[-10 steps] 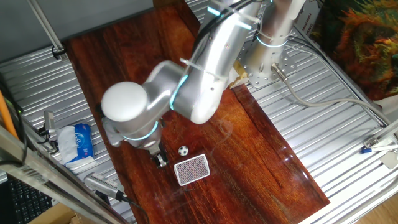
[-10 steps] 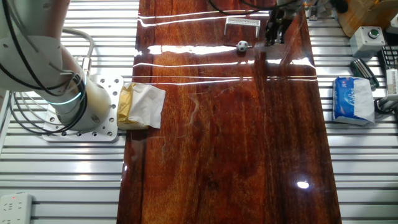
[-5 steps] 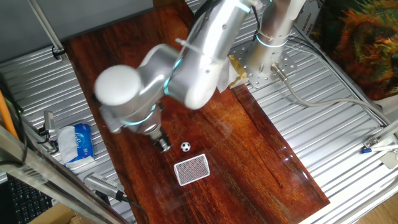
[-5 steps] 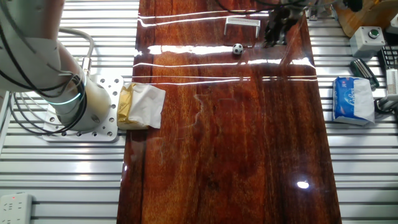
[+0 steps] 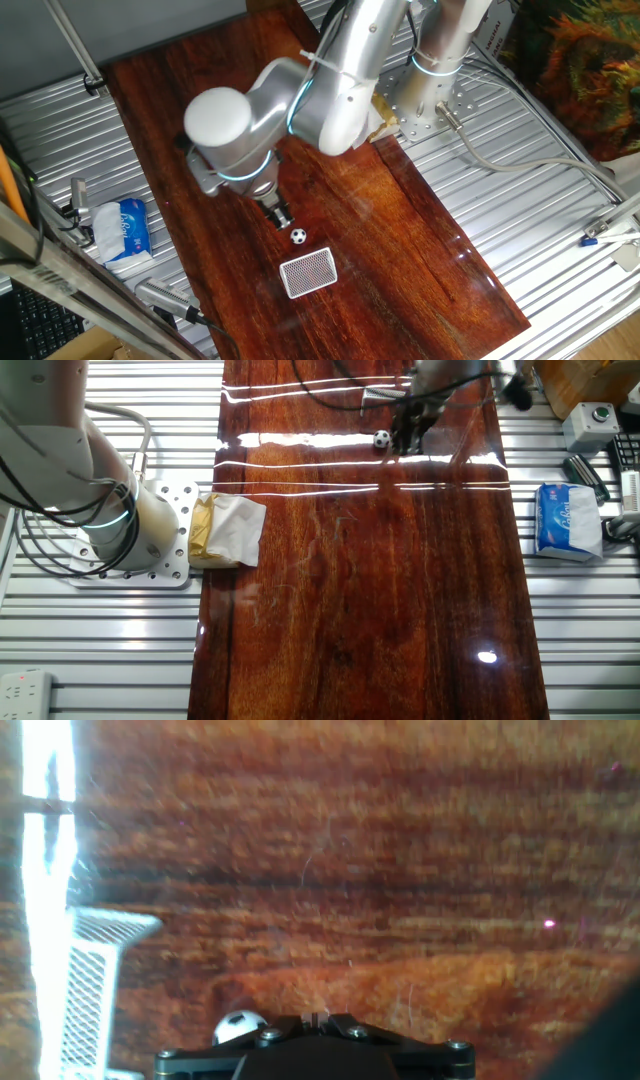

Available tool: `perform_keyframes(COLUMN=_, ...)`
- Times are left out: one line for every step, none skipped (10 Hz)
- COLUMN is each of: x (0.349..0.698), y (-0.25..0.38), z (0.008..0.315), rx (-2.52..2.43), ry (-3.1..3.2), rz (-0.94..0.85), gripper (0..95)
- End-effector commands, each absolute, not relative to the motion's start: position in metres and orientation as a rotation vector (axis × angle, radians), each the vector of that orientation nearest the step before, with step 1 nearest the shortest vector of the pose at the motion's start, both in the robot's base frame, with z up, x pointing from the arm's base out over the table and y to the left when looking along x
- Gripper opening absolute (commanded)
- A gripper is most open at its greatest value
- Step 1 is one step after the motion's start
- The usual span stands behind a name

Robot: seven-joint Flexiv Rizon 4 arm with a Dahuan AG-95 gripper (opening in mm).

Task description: Push the soccer ball into the goal

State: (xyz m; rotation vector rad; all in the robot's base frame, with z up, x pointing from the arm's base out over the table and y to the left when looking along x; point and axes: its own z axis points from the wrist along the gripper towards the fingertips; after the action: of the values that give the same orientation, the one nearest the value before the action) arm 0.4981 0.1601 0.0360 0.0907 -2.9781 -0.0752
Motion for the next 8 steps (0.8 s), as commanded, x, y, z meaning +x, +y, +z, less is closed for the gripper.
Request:
perform_keyframes(x=0.488, y=0.160, z=0.029, rx=0.056, ry=-2.979, rz=-0.133, gripper=0.0)
perform_keyframes(x=0.484, y=0.160, z=0.026, rx=0.057, ry=-2.981, rz=-0.133, gripper=0.0)
perform_keyframes(x=0.481, y=0.163, z=0.022, rx=0.051, ry=-2.987, rz=-0.131, gripper=0.0)
perform_keyframes(x=0.480, y=0.165, z=0.021, rx=0.048, ry=-2.990, rz=-0.127, gripper=0.0)
perform_keyframes(x=0.482, y=0.172, z=0.017, rx=0.026, ry=-2.994, rz=-0.123, gripper=0.0)
perform_keyframes(x=0.482, y=0.176, z=0.015, rx=0.013, ry=-3.007, rz=-0.120, gripper=0.0)
perform_keyframes(x=0.483, y=0.179, z=0.013, rx=-0.006, ry=-3.015, rz=-0.129, gripper=0.0)
perform_keyframes(x=0.484, y=0.184, z=0.011, rx=-0.028, ry=-3.035, rz=-0.142, gripper=0.0)
